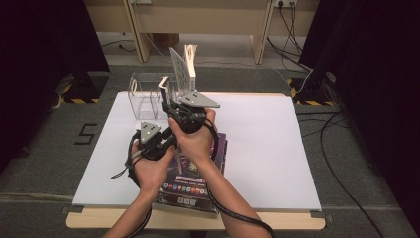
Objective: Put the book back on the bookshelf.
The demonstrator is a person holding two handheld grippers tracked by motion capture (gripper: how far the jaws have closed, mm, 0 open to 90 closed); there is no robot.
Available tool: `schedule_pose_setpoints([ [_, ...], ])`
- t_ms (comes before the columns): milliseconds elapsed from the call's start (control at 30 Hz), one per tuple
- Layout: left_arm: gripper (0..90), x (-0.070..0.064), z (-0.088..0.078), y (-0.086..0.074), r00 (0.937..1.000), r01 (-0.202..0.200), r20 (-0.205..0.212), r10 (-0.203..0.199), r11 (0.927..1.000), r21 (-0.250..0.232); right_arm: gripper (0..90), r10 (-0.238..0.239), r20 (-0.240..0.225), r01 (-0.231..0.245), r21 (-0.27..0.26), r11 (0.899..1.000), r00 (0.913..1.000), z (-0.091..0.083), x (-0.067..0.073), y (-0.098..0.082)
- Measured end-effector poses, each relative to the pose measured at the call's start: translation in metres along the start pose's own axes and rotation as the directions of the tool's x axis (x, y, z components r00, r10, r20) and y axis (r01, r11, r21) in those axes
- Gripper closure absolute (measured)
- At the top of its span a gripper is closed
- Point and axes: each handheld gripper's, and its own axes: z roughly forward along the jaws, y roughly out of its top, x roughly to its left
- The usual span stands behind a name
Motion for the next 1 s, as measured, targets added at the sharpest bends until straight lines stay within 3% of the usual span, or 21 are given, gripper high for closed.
schedule_pose_setpoints([
  [167, 71.6, 0.000, -0.004, -0.003, 0.9996, -0.003, -0.030, 0.002, 0.9999, -0.016, 77.2, -0.012, -0.003, 0.012, -0.001, 1.000, 0.9999, 0.002, 0.005, -0.001],
  [267, 75.1, 0.004, -0.007, -0.005, 0.9993, 0.012, -0.036, -0.013, 0.9996, -0.025, 74.2, -0.023, 0.001, 0.023, 0.009, 1.000, 0.9997, 0.002, 0.007, -0.001],
  [367, 81.1, 0.012, -0.012, -0.006, 0.9985, -0.001, -0.054, 0.000, 0.9996, -0.027, 68.5, -0.011, -0.014, 0.011, 0.007, 1.000, 0.9998, 0.003, 0.007, 0.000],
  [533, 83.1, 0.027, -0.012, -0.006, 0.9997, 0.012, -0.022, -0.012, 0.9997, -0.024, 68.3, -0.011, -0.063, 0.010, -0.015, 1.000, 0.9980, -0.003, 0.007, 0.006],
  [633, 83.1, 0.030, -0.016, -0.004, 0.9999, -0.009, -0.013, 0.008, 0.9988, -0.049, 67.1, 0.005, -0.082, -0.009, -0.046, 0.999, 0.9966, -0.012, 0.006, 0.011],
  [767, 83.1, 0.037, -0.021, 0.000, 0.9998, -0.013, 0.012, 0.013, 0.9985, -0.053, 66.0, -0.005, -0.061, 0.001, -0.065, 0.998, 0.9981, -0.024, -0.006, 0.014],
  [1000, 83.3, 0.051, -0.030, 0.002, 0.9986, -0.022, 0.048, 0.025, 0.9981, -0.057, 65.1, 0.043, 0.008, -0.042, -0.077, 0.996, 0.9990, -0.050, -0.041, 0.004],
])
